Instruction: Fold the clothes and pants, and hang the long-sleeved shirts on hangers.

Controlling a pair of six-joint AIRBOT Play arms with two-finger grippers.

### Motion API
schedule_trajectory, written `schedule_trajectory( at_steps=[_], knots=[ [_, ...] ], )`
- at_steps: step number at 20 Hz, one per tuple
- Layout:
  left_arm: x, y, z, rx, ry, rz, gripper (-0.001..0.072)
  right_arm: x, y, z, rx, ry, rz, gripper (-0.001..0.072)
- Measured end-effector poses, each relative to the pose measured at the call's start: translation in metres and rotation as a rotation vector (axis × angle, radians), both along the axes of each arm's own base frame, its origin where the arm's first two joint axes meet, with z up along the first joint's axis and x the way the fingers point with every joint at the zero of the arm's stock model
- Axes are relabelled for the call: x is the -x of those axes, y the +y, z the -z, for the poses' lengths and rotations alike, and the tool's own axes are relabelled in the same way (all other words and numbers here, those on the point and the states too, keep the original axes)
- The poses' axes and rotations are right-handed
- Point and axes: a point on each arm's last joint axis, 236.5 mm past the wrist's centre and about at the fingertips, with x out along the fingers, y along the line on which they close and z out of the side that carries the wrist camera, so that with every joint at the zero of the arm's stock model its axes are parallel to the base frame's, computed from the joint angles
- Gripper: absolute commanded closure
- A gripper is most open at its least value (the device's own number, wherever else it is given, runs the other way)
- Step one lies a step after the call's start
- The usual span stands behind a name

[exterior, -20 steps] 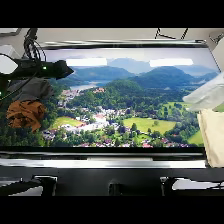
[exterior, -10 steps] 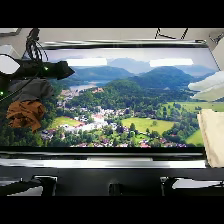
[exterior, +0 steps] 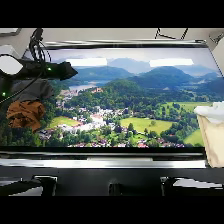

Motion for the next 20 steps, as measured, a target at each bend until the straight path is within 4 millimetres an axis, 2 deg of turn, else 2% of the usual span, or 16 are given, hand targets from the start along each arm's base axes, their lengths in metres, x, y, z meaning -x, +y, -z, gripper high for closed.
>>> schedule_trajectory(
  at_steps=[2, 6, 10, 11, 13, 14, 17, 18, 20],
  knots=[
    [0.001, -0.002, 0.000, 0.000, 0.000, 0.004, 0.0686, 0.028, -0.002, 0.020, -0.010, 0.117, 0.038, 0.0670],
    [0.001, -0.003, 0.000, 0.001, -0.001, 0.006, 0.0687, 0.084, 0.010, 0.068, -0.067, 0.348, 0.088, 0.0670],
    [0.001, -0.004, 0.000, 0.002, 0.000, 0.008, 0.0686, 0.125, 0.019, 0.114, -0.068, 0.505, 0.114, 0.0649],
    [0.001, -0.004, 0.000, 0.002, 0.000, 0.008, 0.0686, 0.132, 0.022, 0.124, -0.069, 0.529, 0.116, 0.0546],
    [0.001, -0.004, 0.000, 0.003, 0.000, 0.007, 0.0686, 0.146, 0.026, 0.139, -0.072, 0.584, 0.112, 0.0153],
    [0.002, -0.004, 0.000, 0.003, 0.000, 0.008, 0.0687, 0.150, 0.026, 0.144, -0.064, 0.594, 0.112, 0.0071],
    [0.002, -0.007, -0.007, 0.025, -0.006, 0.012, 0.0687, 0.145, 0.013, 0.140, 0.001, 0.573, 0.104, 0.0070],
    [0.001, -0.009, -0.015, 0.036, -0.020, 0.014, 0.0688, 0.133, -0.001, 0.128, 0.062, 0.528, 0.094, 0.0070],
    [-0.005, -0.009, -0.040, 0.047, -0.083, 0.006, 0.0690, 0.089, -0.028, 0.091, 0.206, 0.373, 0.055, 0.0069]
  ],
)
